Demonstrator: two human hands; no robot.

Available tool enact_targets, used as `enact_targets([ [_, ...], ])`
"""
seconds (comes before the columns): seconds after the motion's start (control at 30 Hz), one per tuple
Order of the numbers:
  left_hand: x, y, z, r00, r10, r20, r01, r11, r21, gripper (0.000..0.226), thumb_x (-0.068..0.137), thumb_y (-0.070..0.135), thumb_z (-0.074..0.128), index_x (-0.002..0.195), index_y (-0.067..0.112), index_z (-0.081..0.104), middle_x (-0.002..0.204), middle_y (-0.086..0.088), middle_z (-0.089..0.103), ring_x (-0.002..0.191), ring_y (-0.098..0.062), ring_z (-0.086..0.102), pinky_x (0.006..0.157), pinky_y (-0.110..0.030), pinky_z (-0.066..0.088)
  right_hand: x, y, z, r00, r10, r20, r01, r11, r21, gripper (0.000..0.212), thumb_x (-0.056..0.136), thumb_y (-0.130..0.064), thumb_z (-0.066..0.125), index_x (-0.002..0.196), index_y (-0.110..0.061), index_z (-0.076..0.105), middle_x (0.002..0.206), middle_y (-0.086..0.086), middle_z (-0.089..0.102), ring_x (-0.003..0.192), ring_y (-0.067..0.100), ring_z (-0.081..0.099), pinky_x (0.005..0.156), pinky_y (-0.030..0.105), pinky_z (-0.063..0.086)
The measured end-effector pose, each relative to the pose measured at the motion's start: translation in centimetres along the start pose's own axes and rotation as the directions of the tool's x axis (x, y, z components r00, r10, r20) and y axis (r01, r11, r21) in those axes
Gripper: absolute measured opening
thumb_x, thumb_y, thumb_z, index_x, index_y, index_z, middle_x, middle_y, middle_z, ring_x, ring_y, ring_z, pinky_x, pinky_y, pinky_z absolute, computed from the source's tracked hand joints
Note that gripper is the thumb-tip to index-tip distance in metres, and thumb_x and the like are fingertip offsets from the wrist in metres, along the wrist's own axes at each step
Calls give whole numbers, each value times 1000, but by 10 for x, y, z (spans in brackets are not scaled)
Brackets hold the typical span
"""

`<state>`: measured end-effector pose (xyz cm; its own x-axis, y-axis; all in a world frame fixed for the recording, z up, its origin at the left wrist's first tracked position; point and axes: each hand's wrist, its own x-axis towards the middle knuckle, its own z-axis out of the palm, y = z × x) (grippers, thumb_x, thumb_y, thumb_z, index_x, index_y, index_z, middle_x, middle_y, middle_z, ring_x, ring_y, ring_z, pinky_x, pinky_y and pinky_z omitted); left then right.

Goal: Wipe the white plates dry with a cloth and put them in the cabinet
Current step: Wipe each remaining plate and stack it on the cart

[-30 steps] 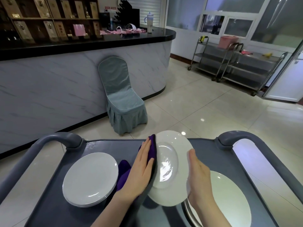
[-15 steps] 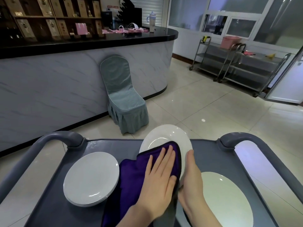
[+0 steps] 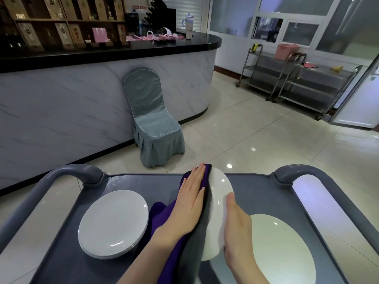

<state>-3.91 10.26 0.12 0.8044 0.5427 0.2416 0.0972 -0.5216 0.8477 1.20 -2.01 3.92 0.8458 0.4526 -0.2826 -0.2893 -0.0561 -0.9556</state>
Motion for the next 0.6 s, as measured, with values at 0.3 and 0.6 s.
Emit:
enact_targets([
  [0.3,-51,-22,8,997,-62,43,56,989,135,64,97,23,22,152,35,-9,158,31,-19,146,5,-19,123,-31,-7,13,-8,-15,999,27,-38,-21,988,153,47,98,-52,51,66,-29,77,71,-9,75,60,7,70,63,30,51],
  [0.6,-36,21,14,987,64,150,-91,979,181,58,104,25,22,151,40,-10,160,29,-16,147,6,-15,120,-22,-12,11,5,-2,998,50,-34,-45,991,124,42,100,-46,49,85,-19,77,80,-4,78,71,8,74,66,31,51],
])
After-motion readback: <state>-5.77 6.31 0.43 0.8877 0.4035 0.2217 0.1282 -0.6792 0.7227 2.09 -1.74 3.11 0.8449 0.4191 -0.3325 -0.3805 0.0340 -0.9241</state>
